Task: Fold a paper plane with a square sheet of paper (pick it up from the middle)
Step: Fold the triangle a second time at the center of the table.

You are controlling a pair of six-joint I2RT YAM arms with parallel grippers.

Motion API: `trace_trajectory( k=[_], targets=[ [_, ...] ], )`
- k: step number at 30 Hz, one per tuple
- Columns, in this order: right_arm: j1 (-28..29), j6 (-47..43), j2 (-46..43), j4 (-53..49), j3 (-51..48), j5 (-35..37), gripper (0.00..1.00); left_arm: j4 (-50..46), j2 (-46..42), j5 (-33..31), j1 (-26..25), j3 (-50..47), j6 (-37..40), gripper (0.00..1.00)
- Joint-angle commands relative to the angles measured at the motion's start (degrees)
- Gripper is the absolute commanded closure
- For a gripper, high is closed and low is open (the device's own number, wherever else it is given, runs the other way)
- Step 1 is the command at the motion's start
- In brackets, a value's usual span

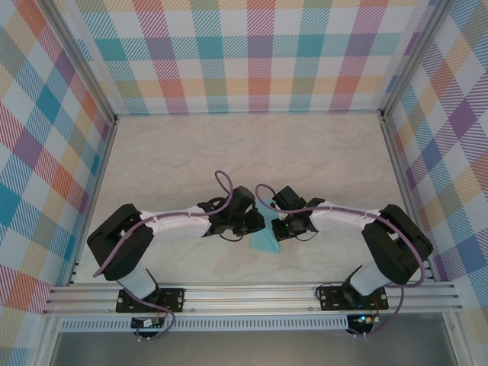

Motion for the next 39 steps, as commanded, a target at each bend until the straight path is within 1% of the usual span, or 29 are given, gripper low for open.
trace_trajectory(
  k=[1,4,10,18,22,26,29,33,39],
  targets=[
    [-0.2,-0.3,0.8,1.7,-0.7,-0.7,0.91,7.4,2.6,-0.7,-1.1,-1.5,-5.5,0.85],
    [-0.3,-0.1,0.9,1.9,-1.0,-0.8,0.91,13.0,4.5,0.8,-1.1,-2.6,-7.8,0.85],
    [-0.3,0.1,0.9,2.3,-1.5,-1.1,0.91,13.7,6.7,-0.9,-1.1,-2.8,-8.7,0.83],
    [-0.3,-0.2,1.1,2.3,-1.5,-1.0,0.91,15.4,8.4,-0.4,-1.1,-3.2,-9.0,0.81],
    [-0.2,-0.4,1.0,1.9,-1.2,-0.5,0.91,16.5,5.7,-0.8,-1.1,-4.6,-9.6,0.8],
    [-0.3,-0.4,0.9,1.8,-1.2,-0.4,0.91,13.8,-0.2,-4.6,-1.1,-6.1,-8.4,0.78],
    [-0.2,-0.5,0.9,1.9,-1.1,-0.4,0.91,14.1,-1.1,-5.0,-1.1,-6.3,-8.7,0.76],
    [-0.3,-0.5,1.0,1.9,-0.8,-0.5,0.91,17.0,2.0,-3.1,-1.1,-5.6,-10.2,0.76],
    [-0.3,-0.4,1.0,1.9,-0.8,-0.6,0.91,18.7,6.7,-1.5,-1.1,-4.1,-11.4,0.75]
  ],
)
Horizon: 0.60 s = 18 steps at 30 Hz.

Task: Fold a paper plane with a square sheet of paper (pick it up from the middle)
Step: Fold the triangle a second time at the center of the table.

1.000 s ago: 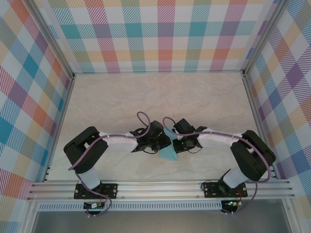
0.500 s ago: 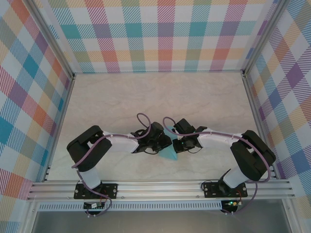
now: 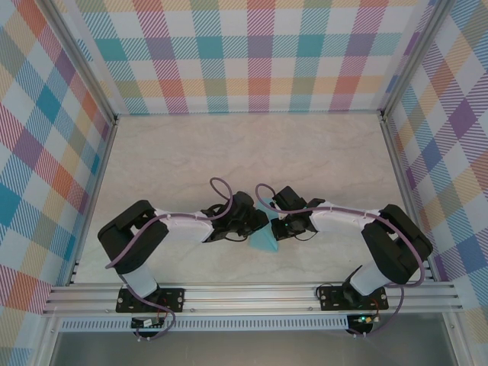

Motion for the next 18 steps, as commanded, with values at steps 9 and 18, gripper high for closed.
trace_trajectory(
  k=[9,18],
  targets=[
    [-0.3,-0.4,1.3,0.2,-0.4,-0.2,0.91,2.0,2.0,0.4,-1.1,0.2,-2.1,0.74],
    [-0.3,-0.7,1.4,0.1,-0.5,0.2,0.91,2.5,-2.0,-0.4,-1.1,1.2,-1.0,0.71]
  ],
)
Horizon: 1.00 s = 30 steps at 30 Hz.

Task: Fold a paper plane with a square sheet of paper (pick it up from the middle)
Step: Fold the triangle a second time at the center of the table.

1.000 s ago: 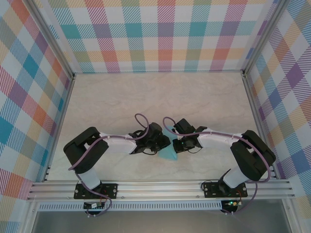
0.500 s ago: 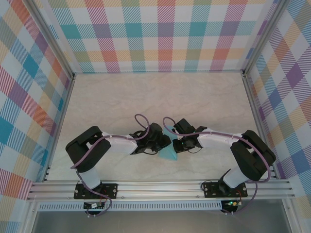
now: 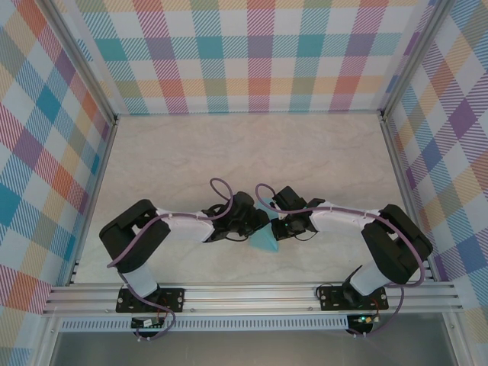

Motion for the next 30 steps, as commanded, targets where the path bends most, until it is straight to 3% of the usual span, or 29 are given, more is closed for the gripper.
trace_trajectory(
  k=[1,10,17,30],
  targets=[
    [-0.3,-0.6,1.3,0.2,-0.5,0.1,0.91,1.2,-1.2,-0.5,-1.1,1.5,0.4,0.71],
    [-0.3,-0.5,1.7,0.5,-0.4,0.0,0.91,1.3,4.0,0.8,-1.1,2.2,-1.0,0.7],
    [-0.2,-0.3,2.3,0.9,-0.2,-0.1,0.91,-5.1,2.6,-2.7,-1.1,0.5,-1.1,0.72],
    [-0.2,0.0,2.2,-0.1,0.2,0.6,0.88,-4.2,3.9,-2.1,-1.1,-0.2,0.8,0.72]
  ],
)
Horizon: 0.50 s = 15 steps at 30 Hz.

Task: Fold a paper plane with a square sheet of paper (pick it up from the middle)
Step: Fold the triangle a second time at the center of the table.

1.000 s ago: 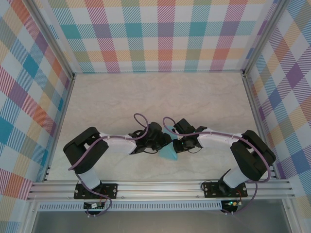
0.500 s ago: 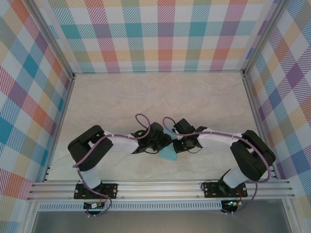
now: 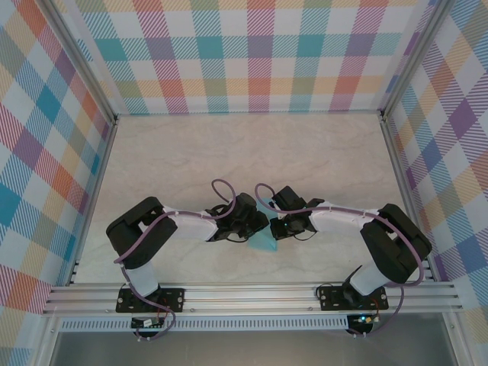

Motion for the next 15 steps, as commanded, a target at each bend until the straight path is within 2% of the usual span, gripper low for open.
trace_trajectory(
  k=[1,6,11,13,15],
  targets=[
    [-0.2,-0.1,2.0,-1.4,0.2,1.0,0.88,-1.9,0.4,-0.5,-1.1,-1.5,1.1,0.72],
    [-0.2,1.0,0.2,-2.0,0.1,1.6,0.85,-1.7,1.1,-0.2,-1.2,-1.9,1.3,0.73],
    [-0.3,2.7,-9.1,-6.7,0.6,3.9,0.61,-1.2,1.8,-0.2,-1.3,-2.1,1.2,0.73],
    [-0.2,3.3,-13.4,-7.3,-0.6,3.8,0.59,-1.3,1.9,-0.3,-1.4,-2.1,1.2,0.73],
    [-0.3,5.1,-16.8,-7.5,-2.3,2.0,0.62,-1.1,2.0,-0.4,-1.5,-2.1,1.2,0.73]
  ],
)
